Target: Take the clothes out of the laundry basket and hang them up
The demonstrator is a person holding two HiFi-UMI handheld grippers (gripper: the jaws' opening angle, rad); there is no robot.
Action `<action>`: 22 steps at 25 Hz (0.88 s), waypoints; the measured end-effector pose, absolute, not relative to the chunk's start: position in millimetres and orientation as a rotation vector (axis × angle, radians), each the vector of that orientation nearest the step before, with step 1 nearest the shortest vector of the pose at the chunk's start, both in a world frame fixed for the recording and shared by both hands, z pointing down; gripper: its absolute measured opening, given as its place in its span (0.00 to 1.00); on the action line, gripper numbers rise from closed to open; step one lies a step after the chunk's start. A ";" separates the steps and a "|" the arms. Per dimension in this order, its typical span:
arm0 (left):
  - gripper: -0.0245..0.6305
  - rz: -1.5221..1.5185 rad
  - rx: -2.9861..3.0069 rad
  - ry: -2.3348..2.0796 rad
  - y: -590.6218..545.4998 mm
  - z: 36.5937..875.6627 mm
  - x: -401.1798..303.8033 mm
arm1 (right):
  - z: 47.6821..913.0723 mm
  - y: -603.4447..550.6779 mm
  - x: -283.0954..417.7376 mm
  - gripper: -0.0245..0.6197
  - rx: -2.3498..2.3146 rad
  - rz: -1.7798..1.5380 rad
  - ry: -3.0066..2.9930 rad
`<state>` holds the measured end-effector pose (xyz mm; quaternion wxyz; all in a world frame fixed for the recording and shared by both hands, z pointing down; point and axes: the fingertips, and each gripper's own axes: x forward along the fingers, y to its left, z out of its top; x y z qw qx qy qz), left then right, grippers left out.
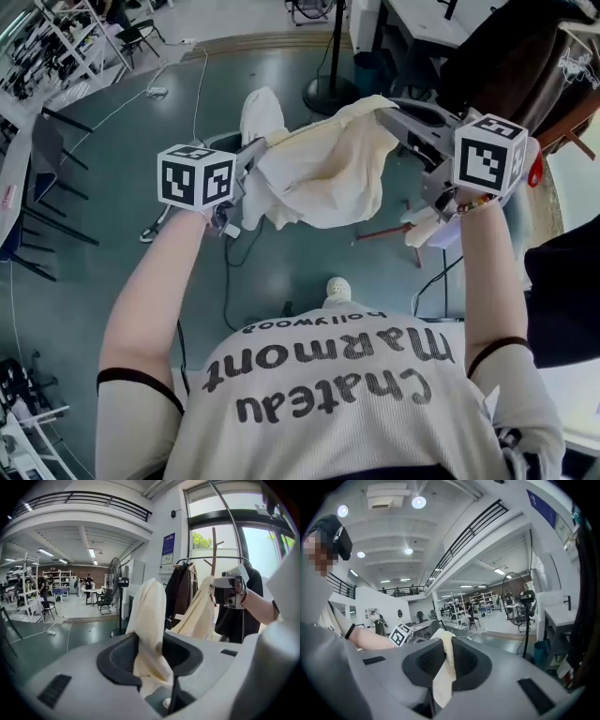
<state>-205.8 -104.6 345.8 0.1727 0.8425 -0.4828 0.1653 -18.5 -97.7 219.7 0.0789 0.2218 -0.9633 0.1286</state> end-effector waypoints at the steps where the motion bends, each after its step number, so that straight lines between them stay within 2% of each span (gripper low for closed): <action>1: 0.32 0.450 2.374 -1.373 -97.9 350.5 -209.2 | 212.6 -90.3 -22.4 0.11 0.674 0.369 -2.881; 3: 0.51 0.392 2.326 -1.392 -86.2 356.5 -221.5 | 194.8 -72.3 -32.5 0.11 0.677 0.329 -2.887; 5: 0.60 0.316 2.297 -1.386 -71.5 359.0 -233.8 | 175.3 -54.6 -42.9 0.11 0.679 0.246 -2.882; 9: 0.62 0.325 2.333 -1.304 -25.6 369.4 -255.4 | 152.3 -36.2 -53.2 0.11 0.728 0.033 -2.805; 14: 0.62 0.400 2.355 -1.210 20.5 382.8 -268.8 | 147.2 -0.9 -52.3 0.11 0.669 0.012 -2.832; 22: 0.62 0.333 2.526 -0.828 59.4 381.8 -157.3 | 106.6 66.2 22.2 0.11 0.504 0.020 -3.106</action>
